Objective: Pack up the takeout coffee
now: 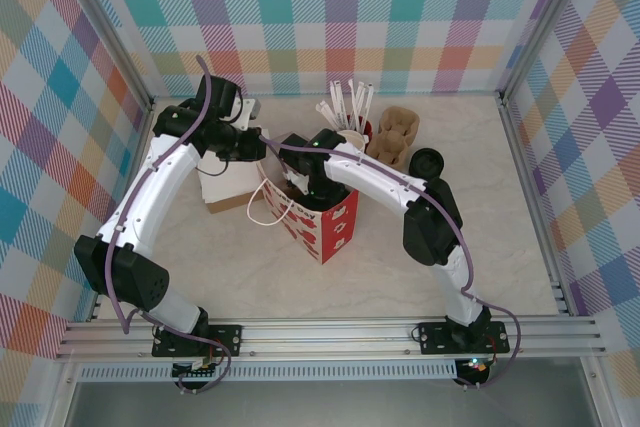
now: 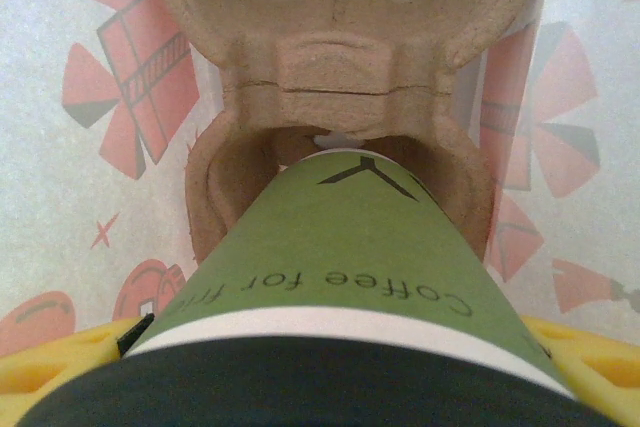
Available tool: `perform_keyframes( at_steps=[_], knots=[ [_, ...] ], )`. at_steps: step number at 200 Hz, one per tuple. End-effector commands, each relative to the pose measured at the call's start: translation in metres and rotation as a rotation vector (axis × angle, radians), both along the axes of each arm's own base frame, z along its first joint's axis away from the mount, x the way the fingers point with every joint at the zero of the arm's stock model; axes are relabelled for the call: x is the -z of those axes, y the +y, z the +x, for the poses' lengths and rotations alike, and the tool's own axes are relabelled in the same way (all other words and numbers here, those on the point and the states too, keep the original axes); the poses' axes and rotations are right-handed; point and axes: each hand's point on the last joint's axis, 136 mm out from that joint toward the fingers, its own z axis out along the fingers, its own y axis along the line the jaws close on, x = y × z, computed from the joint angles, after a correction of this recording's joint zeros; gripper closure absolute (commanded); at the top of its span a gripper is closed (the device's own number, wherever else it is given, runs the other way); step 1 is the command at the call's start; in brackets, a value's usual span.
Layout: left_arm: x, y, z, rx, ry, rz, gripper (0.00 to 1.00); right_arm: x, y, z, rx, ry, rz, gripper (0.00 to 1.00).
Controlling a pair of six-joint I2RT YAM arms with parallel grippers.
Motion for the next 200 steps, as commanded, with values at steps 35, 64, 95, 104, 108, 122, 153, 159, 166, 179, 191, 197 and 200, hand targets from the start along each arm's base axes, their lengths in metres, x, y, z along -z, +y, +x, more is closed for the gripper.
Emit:
perform_keyframes(
  at_steps=[35, 64, 95, 104, 108, 122, 153, 159, 166, 179, 191, 197, 200],
  knots=[
    [0.0062, 0.0004, 0.0012, -0.007, 0.025, -0.018, 0.87, 0.0015, 0.0010, -0.0038, -0.011, 0.010, 0.004, 0.29],
    [0.0062, 0.0003, 0.0015, -0.007, 0.025, -0.018, 0.87, 0.0015, 0.0021, -0.0039, -0.014, 0.008, 0.007, 0.29],
    [0.0062, 0.0002, 0.0014, -0.007, 0.026, -0.018, 0.87, 0.0029, 0.0012, -0.0032, -0.013, 0.009, 0.003, 0.29],
    [0.0063, 0.0000, 0.0017, -0.007, 0.025, -0.019, 0.87, 0.0029, 0.0014, -0.0033, -0.014, 0.009, 0.003, 0.29],
    [0.0060, 0.0000, 0.0017, -0.006, 0.024, -0.019, 0.87, 0.0030, 0.0012, -0.0033, -0.013, 0.010, 0.003, 0.29],
    [0.0066, -0.0001, 0.0015, -0.006, 0.027, -0.019, 0.87, 0.0033, 0.0011, -0.0033, -0.015, 0.009, 0.002, 0.29],
    [0.0061, -0.0001, 0.0014, -0.006, 0.025, -0.020, 0.87, 0.0034, 0.0012, -0.0033, -0.013, 0.010, 0.003, 0.29],
    [0.0058, 0.0000, 0.0012, -0.006, 0.025, -0.020, 0.87, 0.0033, 0.0012, -0.0034, -0.014, 0.010, 0.003, 0.29],
    [0.0062, 0.0002, 0.0014, -0.007, 0.026, -0.019, 0.87, 0.0036, 0.0010, -0.0036, -0.013, 0.011, 0.002, 0.29],
    [0.0062, 0.0002, 0.0016, -0.007, 0.025, -0.018, 0.87, 0.0042, 0.0009, -0.0039, -0.015, 0.012, 0.000, 0.29],
    [0.0060, 0.0002, 0.0015, -0.007, 0.025, -0.018, 0.87, 0.0059, 0.0004, -0.0043, -0.015, 0.014, -0.003, 0.29],
    [0.0062, 0.0002, 0.0014, -0.007, 0.025, -0.018, 0.87, 0.0064, 0.0003, -0.0045, -0.016, 0.015, -0.004, 0.29],
    [0.0063, 0.0001, 0.0014, -0.007, 0.026, -0.019, 0.87, 0.0066, -0.0002, -0.0045, -0.015, 0.016, -0.005, 0.29]
  ],
)
